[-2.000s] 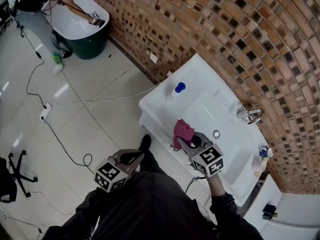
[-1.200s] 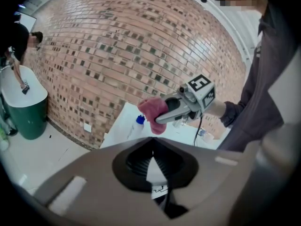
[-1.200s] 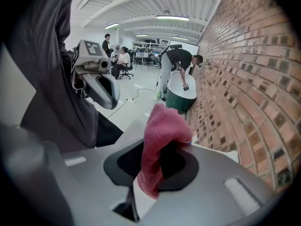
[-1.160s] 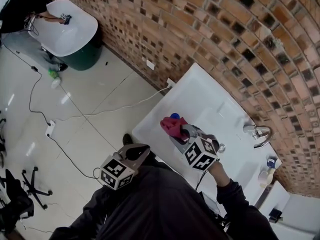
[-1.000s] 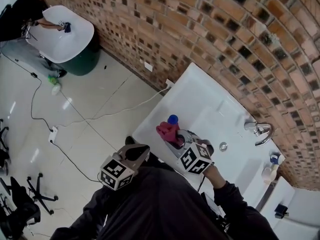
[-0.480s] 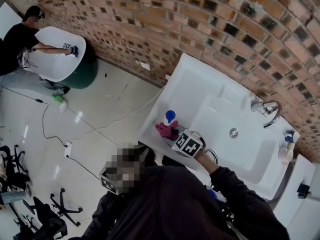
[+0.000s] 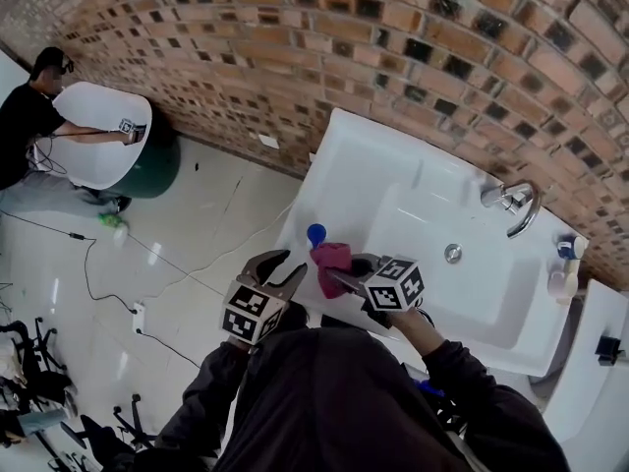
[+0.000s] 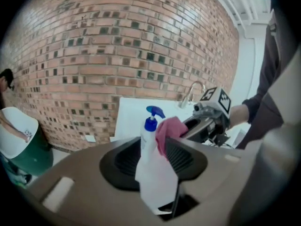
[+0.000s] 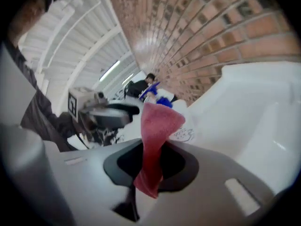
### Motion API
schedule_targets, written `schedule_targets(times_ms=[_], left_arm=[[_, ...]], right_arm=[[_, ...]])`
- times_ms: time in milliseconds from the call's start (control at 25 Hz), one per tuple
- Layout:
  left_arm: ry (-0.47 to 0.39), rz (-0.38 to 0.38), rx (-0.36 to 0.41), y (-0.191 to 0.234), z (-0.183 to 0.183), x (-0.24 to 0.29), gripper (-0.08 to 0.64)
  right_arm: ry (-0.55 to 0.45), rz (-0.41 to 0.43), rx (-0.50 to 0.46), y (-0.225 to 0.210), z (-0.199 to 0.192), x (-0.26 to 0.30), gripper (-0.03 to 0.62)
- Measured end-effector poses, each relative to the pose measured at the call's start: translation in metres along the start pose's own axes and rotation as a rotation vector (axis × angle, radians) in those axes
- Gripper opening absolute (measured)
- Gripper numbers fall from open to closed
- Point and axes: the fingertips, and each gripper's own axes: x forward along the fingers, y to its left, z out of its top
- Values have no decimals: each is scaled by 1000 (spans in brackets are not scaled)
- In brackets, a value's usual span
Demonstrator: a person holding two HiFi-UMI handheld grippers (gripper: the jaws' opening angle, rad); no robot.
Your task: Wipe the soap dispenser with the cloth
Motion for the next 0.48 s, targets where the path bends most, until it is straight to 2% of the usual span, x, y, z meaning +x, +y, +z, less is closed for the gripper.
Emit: schedule_targets(times_ms=[120, 200, 280, 480], left_arm=[[35, -44, 30, -3, 2, 25, 179], [68, -58, 41, -4, -1, 39, 184], [92, -62, 53, -4, -3, 49, 186], [108, -59, 49, -2, -4, 56, 190]], right_arm=[[-304, -32, 311, -28, 40, -27, 67], [-404, -13, 421, -41, 51, -34, 67], [-403, -21, 441, -50, 50, -29, 67], [-273, -21, 491, -60, 28, 6, 67]])
